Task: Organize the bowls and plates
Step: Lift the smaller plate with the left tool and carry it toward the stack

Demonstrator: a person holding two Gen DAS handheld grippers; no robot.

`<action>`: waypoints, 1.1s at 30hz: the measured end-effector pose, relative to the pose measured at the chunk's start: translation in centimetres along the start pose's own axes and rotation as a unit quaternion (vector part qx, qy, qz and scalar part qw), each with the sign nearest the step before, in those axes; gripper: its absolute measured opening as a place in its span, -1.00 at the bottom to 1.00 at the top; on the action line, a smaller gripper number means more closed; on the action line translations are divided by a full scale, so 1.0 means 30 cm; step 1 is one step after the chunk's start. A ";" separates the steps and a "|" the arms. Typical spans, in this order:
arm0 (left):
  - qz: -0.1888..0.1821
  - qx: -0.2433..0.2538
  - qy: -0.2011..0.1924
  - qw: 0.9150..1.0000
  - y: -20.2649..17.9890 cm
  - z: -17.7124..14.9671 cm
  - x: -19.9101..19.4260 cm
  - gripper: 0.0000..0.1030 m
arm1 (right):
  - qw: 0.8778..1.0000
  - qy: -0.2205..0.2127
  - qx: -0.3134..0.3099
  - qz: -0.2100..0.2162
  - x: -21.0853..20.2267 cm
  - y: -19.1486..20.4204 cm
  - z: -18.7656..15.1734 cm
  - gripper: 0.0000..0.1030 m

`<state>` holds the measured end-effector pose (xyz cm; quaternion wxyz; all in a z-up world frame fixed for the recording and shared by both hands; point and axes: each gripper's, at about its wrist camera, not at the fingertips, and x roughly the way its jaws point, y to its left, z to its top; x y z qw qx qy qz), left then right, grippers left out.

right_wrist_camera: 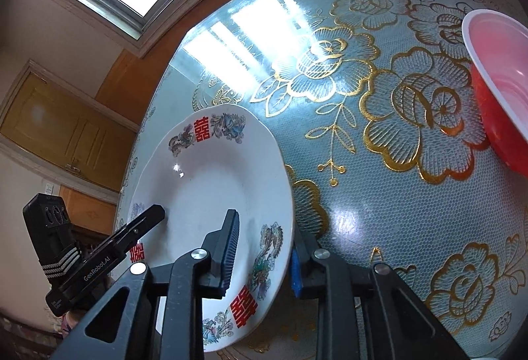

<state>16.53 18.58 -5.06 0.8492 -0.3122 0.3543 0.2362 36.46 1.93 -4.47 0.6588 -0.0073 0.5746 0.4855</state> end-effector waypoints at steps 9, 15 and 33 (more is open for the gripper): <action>-0.003 -0.001 0.004 1.000 -0.015 -0.046 -0.037 -0.57 | 0.999 0.005 -0.025 -0.025 -0.008 0.008 0.004 -0.60; -0.002 0.010 -0.001 1.000 -0.031 -0.081 -0.080 -0.60 | 0.998 0.017 -0.054 -0.029 -0.015 0.029 -0.018 -0.57; 0.014 0.049 -0.054 0.997 -0.081 -0.122 -0.211 -0.55 | 0.988 -0.040 -0.139 -0.049 -0.131 0.134 -0.132 -0.58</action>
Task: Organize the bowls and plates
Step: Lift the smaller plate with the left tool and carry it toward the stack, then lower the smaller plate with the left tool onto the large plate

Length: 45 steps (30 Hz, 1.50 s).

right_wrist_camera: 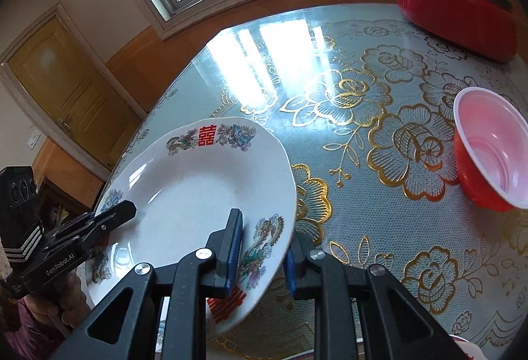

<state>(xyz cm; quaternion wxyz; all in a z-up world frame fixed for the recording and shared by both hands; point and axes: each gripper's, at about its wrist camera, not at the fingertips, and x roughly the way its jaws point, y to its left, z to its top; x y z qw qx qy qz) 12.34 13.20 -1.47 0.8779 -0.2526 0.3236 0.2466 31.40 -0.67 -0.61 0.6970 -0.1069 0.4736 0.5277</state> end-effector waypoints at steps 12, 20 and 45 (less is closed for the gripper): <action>-0.040 0.050 -0.040 0.997 -0.149 -0.025 -0.147 -0.54 | 0.998 -0.056 -0.003 -0.017 -0.275 -0.019 -0.100 -0.58; -0.090 0.093 -0.017 0.991 -0.325 -0.126 -0.162 -0.53 | 0.996 -0.070 0.025 -0.054 -0.470 -0.115 -0.281 -0.58; -0.146 0.126 0.063 0.979 -0.552 -0.321 -0.081 -0.49 | 0.986 -0.051 0.076 -0.140 -0.612 -0.262 -0.568 -0.50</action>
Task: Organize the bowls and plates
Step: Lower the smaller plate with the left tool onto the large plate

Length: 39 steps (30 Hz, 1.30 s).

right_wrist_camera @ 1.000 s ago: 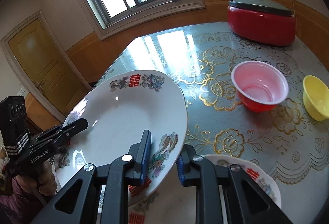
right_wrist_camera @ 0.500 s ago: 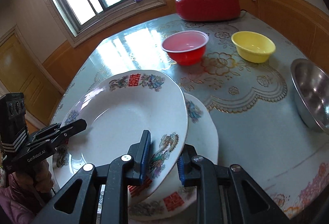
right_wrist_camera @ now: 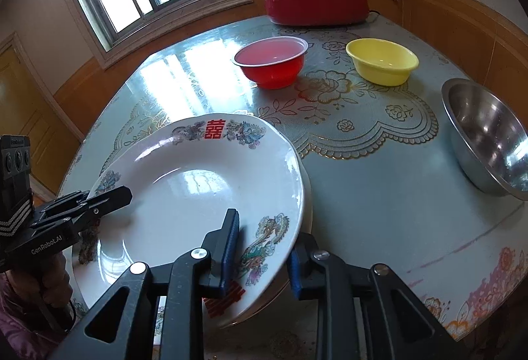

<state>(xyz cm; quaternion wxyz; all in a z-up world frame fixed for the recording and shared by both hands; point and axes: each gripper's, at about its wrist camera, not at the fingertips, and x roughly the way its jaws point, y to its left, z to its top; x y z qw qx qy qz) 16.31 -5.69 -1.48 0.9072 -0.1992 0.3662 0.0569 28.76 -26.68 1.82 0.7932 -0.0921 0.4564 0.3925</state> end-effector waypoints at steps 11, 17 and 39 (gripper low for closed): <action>-0.007 -0.003 0.015 1.000 -0.002 0.001 -0.006 -0.44 | 0.999 -0.001 -0.043 -0.024 0.000 0.020 0.007 -0.42; -0.019 -0.013 0.020 1.000 0.006 -0.002 -0.010 -0.44 | 0.996 -0.010 -0.068 -0.053 -0.003 0.041 -0.003 -0.34; 0.018 -0.006 0.016 1.000 0.021 -0.016 -0.050 -0.33 | 0.991 0.003 -0.082 -0.102 0.063 0.067 -0.044 0.02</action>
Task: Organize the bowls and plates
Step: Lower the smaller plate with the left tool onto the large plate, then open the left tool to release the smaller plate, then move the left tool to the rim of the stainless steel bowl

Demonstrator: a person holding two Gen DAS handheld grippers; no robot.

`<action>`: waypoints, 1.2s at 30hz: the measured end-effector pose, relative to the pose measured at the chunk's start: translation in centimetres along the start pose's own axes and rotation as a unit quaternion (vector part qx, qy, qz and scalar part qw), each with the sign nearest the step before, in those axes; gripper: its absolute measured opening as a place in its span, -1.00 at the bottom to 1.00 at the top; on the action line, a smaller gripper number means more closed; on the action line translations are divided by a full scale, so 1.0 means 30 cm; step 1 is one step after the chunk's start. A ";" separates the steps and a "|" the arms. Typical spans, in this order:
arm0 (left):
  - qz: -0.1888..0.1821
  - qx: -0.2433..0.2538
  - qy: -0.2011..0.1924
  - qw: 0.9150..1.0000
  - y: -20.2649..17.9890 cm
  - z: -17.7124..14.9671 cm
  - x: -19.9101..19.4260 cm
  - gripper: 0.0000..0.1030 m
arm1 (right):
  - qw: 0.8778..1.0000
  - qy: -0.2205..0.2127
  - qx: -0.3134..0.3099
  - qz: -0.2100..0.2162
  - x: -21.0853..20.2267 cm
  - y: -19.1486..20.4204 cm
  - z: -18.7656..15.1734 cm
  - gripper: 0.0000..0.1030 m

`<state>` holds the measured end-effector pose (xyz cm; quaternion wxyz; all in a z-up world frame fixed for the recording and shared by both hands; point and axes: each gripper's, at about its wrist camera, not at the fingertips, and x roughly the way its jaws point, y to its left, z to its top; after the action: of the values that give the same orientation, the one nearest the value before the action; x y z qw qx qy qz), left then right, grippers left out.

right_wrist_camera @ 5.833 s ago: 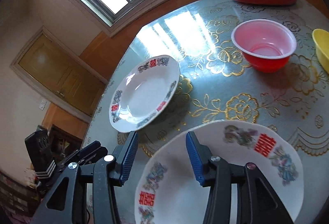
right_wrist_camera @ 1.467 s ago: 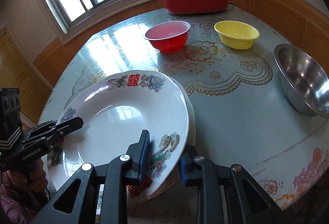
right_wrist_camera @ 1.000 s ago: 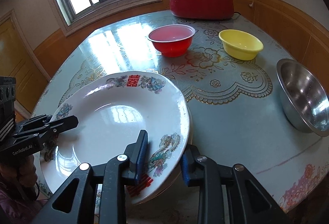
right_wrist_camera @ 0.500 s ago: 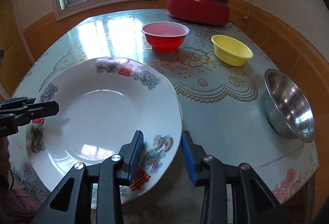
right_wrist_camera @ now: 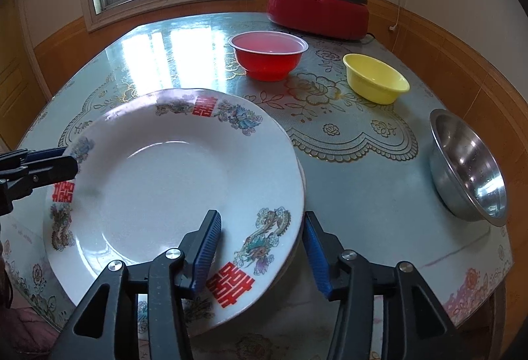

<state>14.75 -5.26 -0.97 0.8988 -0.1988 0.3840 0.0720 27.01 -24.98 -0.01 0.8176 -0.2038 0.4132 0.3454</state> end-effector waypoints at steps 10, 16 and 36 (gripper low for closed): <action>0.031 -0.006 -0.021 0.999 0.016 0.000 -0.018 -0.20 | 1.000 -0.001 0.011 0.007 -0.001 -0.005 -0.006 0.04; 0.060 0.001 -0.038 0.997 -0.010 0.030 -0.030 -0.10 | 0.998 -0.012 0.054 0.028 -0.021 -0.047 0.003 0.04; 0.097 0.077 -0.057 0.991 -0.274 0.164 0.021 0.12 | 0.976 -0.127 0.177 0.015 -0.227 -0.320 0.005 0.24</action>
<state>20.77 -10.74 4.15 0.9205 -0.0861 0.3544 0.1401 31.28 -34.10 6.10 0.8815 -0.0042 0.3631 0.3019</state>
